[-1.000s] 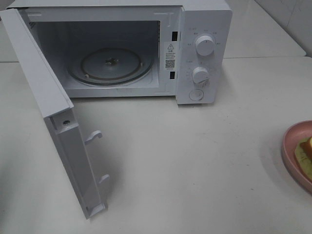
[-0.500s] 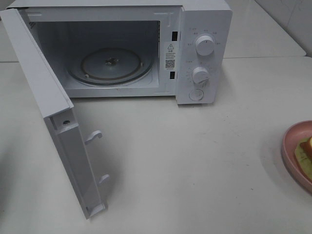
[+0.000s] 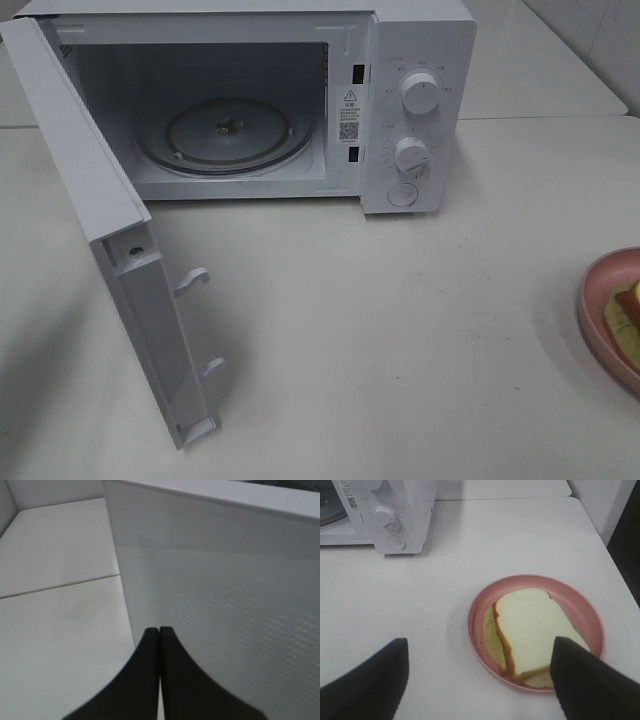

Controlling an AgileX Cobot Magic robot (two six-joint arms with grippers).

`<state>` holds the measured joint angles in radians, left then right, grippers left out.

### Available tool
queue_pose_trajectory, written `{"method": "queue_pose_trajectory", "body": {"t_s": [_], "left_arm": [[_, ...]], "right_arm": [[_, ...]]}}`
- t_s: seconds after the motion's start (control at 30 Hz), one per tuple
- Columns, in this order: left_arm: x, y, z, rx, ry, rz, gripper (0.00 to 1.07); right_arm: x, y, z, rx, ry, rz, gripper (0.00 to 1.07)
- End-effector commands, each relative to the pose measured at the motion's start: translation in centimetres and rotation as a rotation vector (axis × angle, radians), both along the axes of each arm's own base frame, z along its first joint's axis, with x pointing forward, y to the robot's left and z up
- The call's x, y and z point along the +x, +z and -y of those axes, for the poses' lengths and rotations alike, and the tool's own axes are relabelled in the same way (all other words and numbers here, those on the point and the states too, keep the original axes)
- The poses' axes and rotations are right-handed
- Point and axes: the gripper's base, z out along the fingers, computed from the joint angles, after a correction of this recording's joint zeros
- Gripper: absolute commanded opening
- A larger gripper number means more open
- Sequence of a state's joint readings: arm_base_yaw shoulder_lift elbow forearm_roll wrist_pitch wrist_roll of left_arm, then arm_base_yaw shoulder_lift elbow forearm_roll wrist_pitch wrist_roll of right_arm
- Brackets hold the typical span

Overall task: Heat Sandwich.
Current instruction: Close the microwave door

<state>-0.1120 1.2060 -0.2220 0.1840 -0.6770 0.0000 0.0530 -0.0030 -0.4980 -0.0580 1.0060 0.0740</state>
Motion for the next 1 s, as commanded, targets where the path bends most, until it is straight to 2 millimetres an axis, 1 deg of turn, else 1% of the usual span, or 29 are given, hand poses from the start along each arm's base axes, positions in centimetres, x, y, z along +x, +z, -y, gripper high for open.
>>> {"method": "queue_pose_trajectory", "body": {"t_s": [0.03, 0.13, 0.17, 0.27, 0.37, 0.4, 0.47, 0.53, 0.6, 0.67, 0.8, 0.83, 0.87, 0.9, 1.0], "left_arm": [[0.5, -0.4, 1.1, -0.015, -0.057, 0.03, 0.0], [0.7, -0.7, 1.6, -0.022, -0.082, 0.035, 0.0], [1.0, -1.1, 2.2, -0.023, -0.107, 0.026, 0.0], [1.5, -1.3, 2.8, -0.023, -0.133, 0.021, 0.0], [2.3, -1.5, 4.0, -0.019, -0.181, 0.008, 0.0], [2.3, -1.5, 4.0, -0.019, -0.181, 0.008, 0.0], [2.8, -1.7, 5.1, -0.025, -0.222, 0.015, 0.0], [2.9, -1.8, 5.5, -0.025, -0.235, 0.013, 0.0], [3.3, -2.0, 6.5, -0.029, -0.268, 0.013, 0.0], [3.5, -2.1, 6.8, -0.032, -0.274, 0.01, 0.0], [4.5, -2.1, 8.6, -0.061, -0.286, 0.008, 0.0], [4.5, -2.1, 8.6, -0.061, -0.286, 0.008, 0.0], [4.7, -2.1, 9.0, -0.07, -0.285, 0.008, 0.0], [5.1, -2.1, 9.7, -0.086, -0.28, 0.005, 0.0], [5.6, -2.1, 10.4, -0.1, -0.276, 0.004, 0.0]], "right_arm": [[-0.4, 0.0, 0.0, -0.005, -0.004, 0.033, 0.76], [-0.4, 0.0, 0.0, -0.005, -0.004, 0.033, 0.76], [-0.4, 0.0, 0.0, -0.005, -0.004, 0.033, 0.76], [-0.4, 0.0, 0.0, -0.005, -0.004, 0.033, 0.76], [-0.4, 0.0, 0.0, -0.005, -0.004, 0.033, 0.76], [-0.4, 0.0, 0.0, -0.005, -0.004, 0.033, 0.76], [-0.4, 0.0, 0.0, -0.005, -0.004, 0.033, 0.76], [-0.4, 0.0, 0.0, -0.005, -0.004, 0.033, 0.76], [-0.4, 0.0, 0.0, -0.005, -0.004, 0.033, 0.76], [-0.4, 0.0, 0.0, -0.005, -0.004, 0.033, 0.76], [-0.4, 0.0, 0.0, -0.005, -0.004, 0.033, 0.76], [-0.4, 0.0, 0.0, -0.005, -0.004, 0.033, 0.76], [-0.4, 0.0, 0.0, -0.005, -0.004, 0.033, 0.76], [-0.4, 0.0, 0.0, -0.005, -0.004, 0.033, 0.76], [-0.4, 0.0, 0.0, -0.005, -0.004, 0.033, 0.76]]}}
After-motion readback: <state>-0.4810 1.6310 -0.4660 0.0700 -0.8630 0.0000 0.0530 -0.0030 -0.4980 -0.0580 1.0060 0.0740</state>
